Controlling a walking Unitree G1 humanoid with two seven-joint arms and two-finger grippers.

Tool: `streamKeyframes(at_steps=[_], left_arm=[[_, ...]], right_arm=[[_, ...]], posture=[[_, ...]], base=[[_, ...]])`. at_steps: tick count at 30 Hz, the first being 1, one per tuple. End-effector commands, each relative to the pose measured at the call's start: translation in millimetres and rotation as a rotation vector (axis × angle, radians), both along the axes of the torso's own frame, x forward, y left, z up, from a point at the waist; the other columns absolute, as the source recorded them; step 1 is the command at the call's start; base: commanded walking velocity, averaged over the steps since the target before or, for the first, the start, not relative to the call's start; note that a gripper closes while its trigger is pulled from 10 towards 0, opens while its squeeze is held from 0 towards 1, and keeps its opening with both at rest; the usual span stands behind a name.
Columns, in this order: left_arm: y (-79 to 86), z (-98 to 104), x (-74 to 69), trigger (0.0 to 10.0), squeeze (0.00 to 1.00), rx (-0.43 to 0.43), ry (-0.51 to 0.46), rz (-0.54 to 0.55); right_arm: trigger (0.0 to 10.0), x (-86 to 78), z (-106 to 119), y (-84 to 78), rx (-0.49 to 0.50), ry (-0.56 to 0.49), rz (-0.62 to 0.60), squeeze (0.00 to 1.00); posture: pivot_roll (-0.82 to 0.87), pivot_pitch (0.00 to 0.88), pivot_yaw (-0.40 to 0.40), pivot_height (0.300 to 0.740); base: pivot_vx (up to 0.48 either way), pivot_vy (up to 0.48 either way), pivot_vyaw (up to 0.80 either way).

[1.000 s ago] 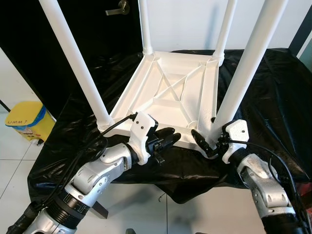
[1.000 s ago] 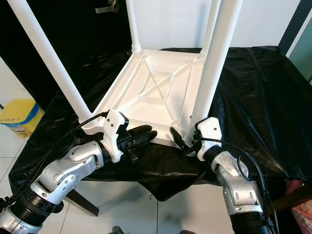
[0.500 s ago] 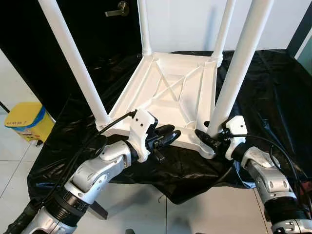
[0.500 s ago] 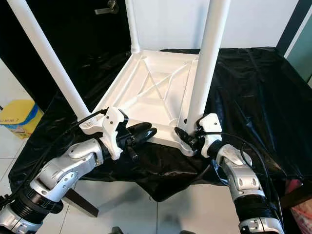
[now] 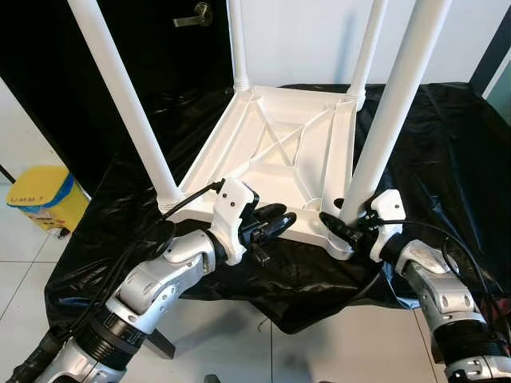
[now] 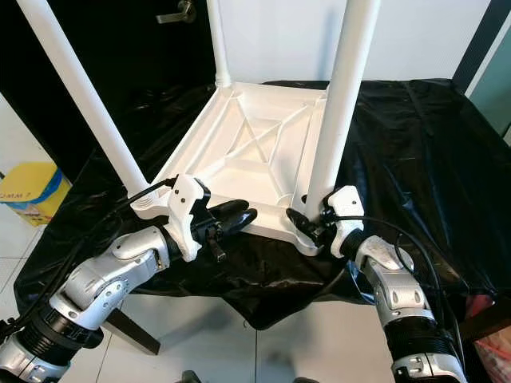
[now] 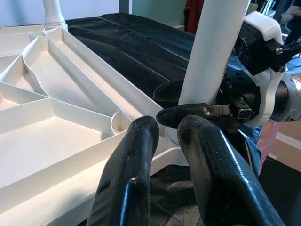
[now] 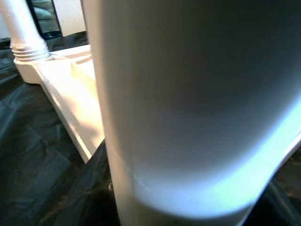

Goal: Building children table

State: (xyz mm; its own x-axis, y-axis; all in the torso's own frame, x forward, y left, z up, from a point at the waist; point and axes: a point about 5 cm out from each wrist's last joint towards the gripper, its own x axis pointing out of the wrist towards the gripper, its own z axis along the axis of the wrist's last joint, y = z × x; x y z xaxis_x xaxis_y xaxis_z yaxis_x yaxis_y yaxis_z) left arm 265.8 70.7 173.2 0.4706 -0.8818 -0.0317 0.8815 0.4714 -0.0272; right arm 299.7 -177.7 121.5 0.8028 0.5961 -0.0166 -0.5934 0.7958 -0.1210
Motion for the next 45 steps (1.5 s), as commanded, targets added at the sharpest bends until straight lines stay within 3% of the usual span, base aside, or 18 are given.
streamKeyframes(at_steps=[1, 9, 14, 19, 23, 27, 32, 43, 44, 45], left_arm=[[-0.9, -0.7, -9.7, 10.0, 0.0, 0.002, -0.001, -0.222], [-3.3, -2.8, -10.9, 10.0, 0.0, -0.001, 0.003, -0.226], [-4.0, -3.4, -10.7, 10.0, 0.0, -0.001, 0.006, -0.231], [-5.9, -3.6, -10.8, 10.0, 0.0, 0.001, 0.006, -0.242], [-7.0, -5.5, -10.0, 10.0, 0.0, 0.021, 0.001, -0.249], [-6.4, -5.1, -10.6, 10.0, 0.0, 0.02, 0.001, -0.248], [-4.8, -5.0, -13.0, 10.0, 0.0, 0.016, 0.006, -0.245], [-6.9, -5.5, -12.8, 10.0, 0.0, 0.01, 0.008, -0.243], [-6.9, -5.1, -12.8, 10.0, 0.0, 0.008, 0.007, -0.241], [-6.9, -5.1, -12.8, 10.0, 0.0, 0.008, 0.007, -0.241]], right_arm=[[10.0, -2.8, -7.8, 2.8, -0.003, 0.031, -0.006, 0.0], [10.0, -7.9, -9.2, 3.5, 0.033, 0.003, -0.106, 0.0], [10.0, -15.0, -13.3, 4.4, 0.048, -0.007, -0.289, 0.0], [10.0, -19.5, -17.1, 10.1, 0.077, 0.013, -0.399, 0.0], [10.0, -24.1, -22.0, 15.6, 0.087, 0.007, -0.609, 0.0], [10.0, -29.2, -24.0, 21.7, 0.104, 0.013, -0.709, 0.0], [10.0, -34.5, -23.1, 30.7, 0.129, 0.025, -0.736, 0.0], [10.0, -33.8, -15.5, 33.2, 0.131, -0.006, -0.747, 0.0], [10.0, -33.1, -13.4, 32.7, 0.136, -0.019, -0.74, 1.0], [10.0, -33.1, -13.4, 32.7, 0.136, -0.019, -0.74, 1.0]], posture=[[-0.09, 0.006, 0.004, 0.74], [-0.1, 0.0, -0.002, 0.74], [-0.1, 0.0, -0.001, 0.74], [-0.11, 0.0, 0.002, 0.74], [-0.1, 0.0, 0.0, 0.74], [-0.09, 0.0, -0.001, 0.74], [-0.1, 0.0, 0.007, 0.74], [-0.1, 0.0, 0.003, 0.74], [-0.1, 0.0, 0.001, 0.74], [-0.1, 0.0, 0.001, 0.74]], base=[[0.0, 0.0, 0.0], [0.0, 0.0, 0.0], [0.0, 0.0, 0.0], [0.0, 0.0, 0.0], [0.0, 0.0, 0.0], [0.0, 0.0, 0.0], [0.0, 0.0, 0.0], [0.0, 0.0, 0.0], [0.0, 0.0, 0.0], [0.0, 0.0, 0.0]])
